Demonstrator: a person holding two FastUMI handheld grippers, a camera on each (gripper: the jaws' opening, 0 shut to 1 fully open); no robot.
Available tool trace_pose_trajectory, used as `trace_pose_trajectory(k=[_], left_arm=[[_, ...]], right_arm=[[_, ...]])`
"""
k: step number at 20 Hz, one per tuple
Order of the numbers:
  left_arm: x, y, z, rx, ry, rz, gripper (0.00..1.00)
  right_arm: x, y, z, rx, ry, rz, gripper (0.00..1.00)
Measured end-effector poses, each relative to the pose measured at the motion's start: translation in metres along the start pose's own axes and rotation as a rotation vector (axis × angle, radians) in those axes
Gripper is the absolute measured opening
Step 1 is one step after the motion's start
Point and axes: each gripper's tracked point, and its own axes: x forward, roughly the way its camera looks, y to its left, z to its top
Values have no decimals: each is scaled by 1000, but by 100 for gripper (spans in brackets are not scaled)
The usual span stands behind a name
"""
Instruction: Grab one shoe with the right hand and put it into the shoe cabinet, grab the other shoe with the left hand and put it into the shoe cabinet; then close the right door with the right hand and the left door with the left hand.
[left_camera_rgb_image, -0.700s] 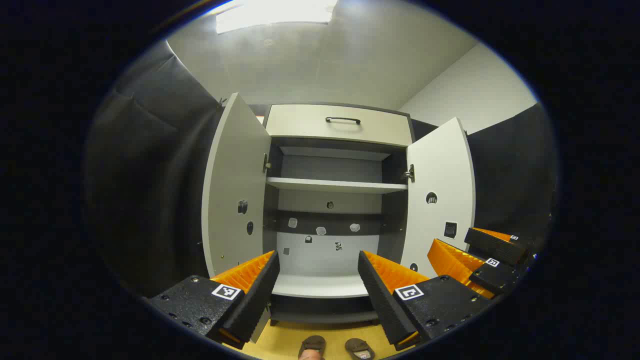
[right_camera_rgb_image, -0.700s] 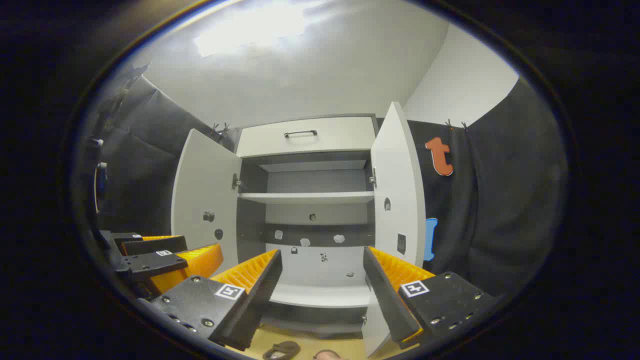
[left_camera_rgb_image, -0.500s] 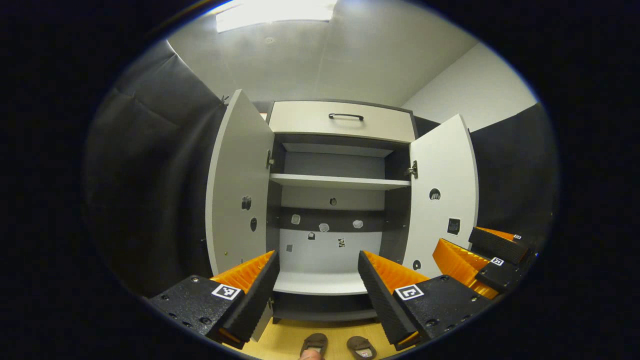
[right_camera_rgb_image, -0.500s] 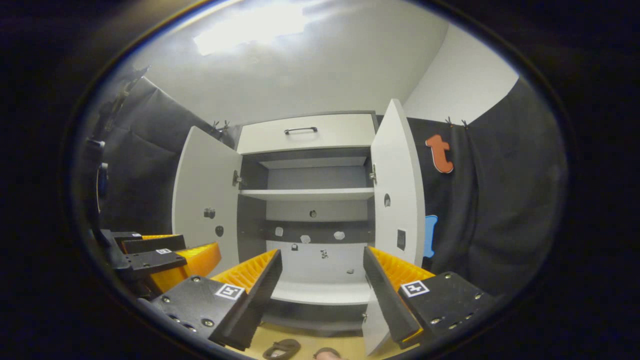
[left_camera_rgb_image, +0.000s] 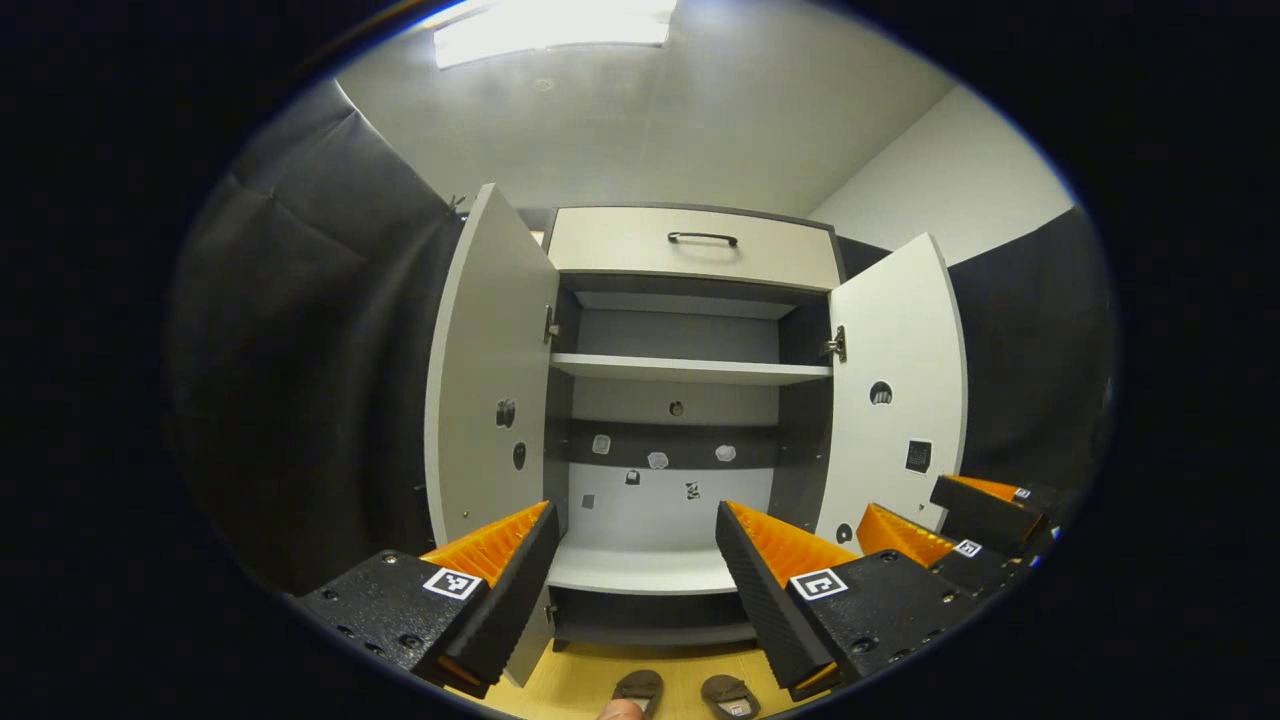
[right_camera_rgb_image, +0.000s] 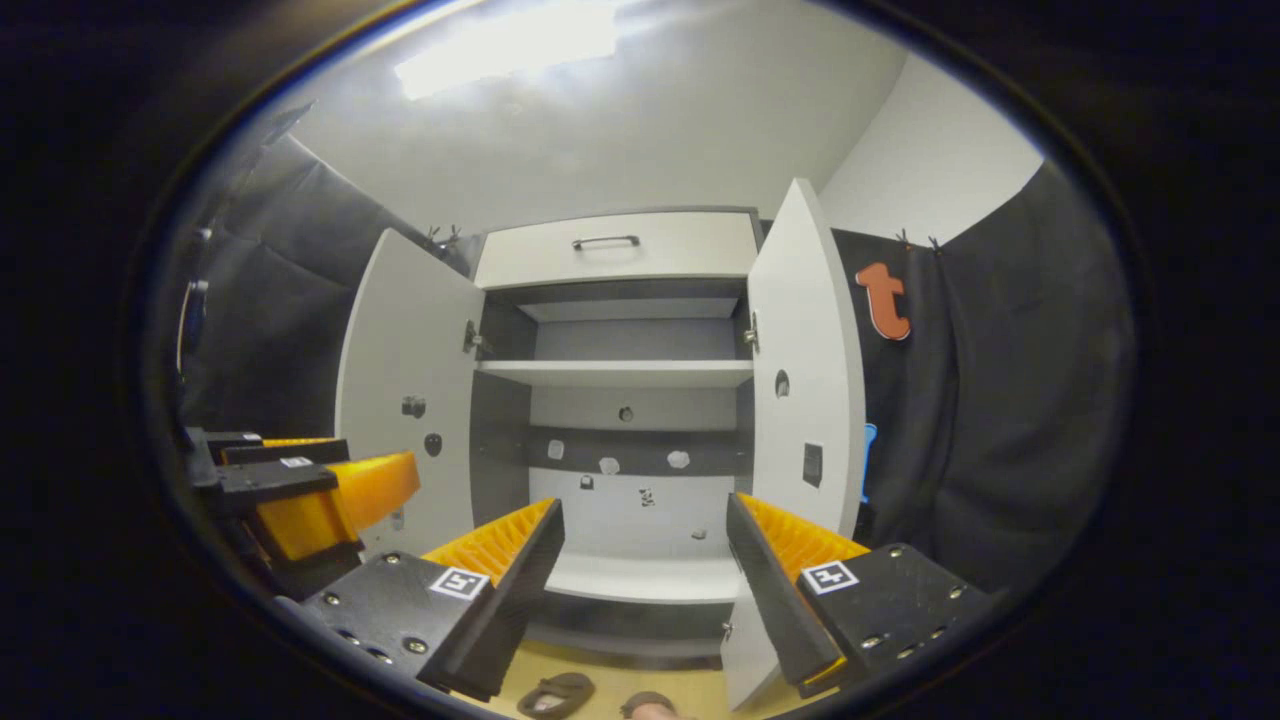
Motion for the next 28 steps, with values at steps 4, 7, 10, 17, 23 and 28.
trace_pose_trajectory(k=[4,7,10,17,23,28], left_arm=[[-2,16,-1,2,2,30,96],[-4,27,1,5,-3,52,96],[-4,38,2,13,-5,73,93],[0,62,-4,28,16,120,96],[5,82,-12,49,36,169,96],[6,95,-12,66,37,203,96]], right_arm=[[12,5,-47,-23,62,13,98],[16,11,-98,-19,144,26,98],[16,14,-158,-7,261,36,95],[2,13,-320,0,578,54,95],[-30,12,-449,-29,849,84,96],[-61,8,-521,-58,1018,86,98]])
